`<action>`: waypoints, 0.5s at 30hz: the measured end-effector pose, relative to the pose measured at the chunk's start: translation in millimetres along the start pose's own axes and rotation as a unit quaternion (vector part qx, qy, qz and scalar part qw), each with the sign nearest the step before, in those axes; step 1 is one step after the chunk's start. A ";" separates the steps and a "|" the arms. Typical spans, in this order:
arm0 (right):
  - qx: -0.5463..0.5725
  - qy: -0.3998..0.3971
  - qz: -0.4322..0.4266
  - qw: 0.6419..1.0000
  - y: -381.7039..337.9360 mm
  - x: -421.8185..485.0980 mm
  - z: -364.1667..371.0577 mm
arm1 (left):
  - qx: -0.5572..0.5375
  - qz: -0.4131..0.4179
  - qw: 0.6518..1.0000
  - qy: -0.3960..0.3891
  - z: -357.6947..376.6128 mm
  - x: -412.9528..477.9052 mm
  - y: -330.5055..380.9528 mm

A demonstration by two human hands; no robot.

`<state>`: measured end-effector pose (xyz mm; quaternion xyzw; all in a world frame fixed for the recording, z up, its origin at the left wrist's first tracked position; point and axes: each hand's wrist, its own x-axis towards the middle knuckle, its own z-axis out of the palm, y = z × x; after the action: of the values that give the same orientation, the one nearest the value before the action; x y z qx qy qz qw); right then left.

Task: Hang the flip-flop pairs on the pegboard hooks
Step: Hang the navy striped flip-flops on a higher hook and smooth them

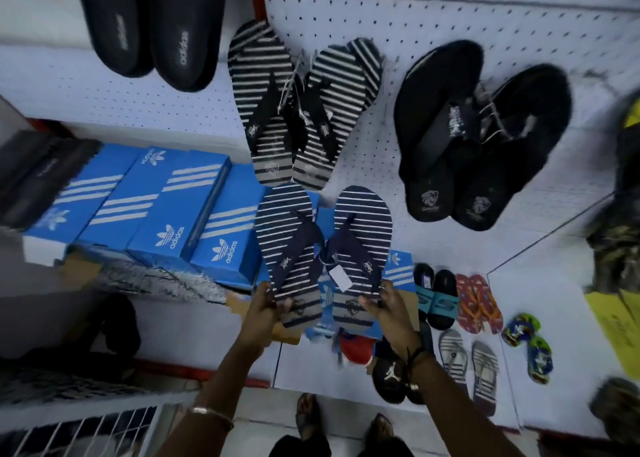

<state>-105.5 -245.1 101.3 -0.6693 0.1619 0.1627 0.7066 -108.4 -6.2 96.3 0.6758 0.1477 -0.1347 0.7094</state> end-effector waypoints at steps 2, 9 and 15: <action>-0.017 -0.018 -0.030 0.999 -25.7 -18.3 -8.6 | -0.009 0.047 0.999 0.003 12.0 -20.3 22.2; -0.014 -0.012 -0.191 0.981 -132.3 -68.8 -44.8 | -0.047 0.211 0.976 0.011 42.9 -66.3 121.7; 0.021 0.046 -0.338 0.940 -227.7 -89.1 -74.9 | -0.075 0.350 0.934 0.022 82.9 -81.6 218.8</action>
<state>-84.3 -332.6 340.6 -0.6765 -0.0382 -0.1196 0.7256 -95.6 -78.7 333.0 0.6326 -0.0725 0.1486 0.7566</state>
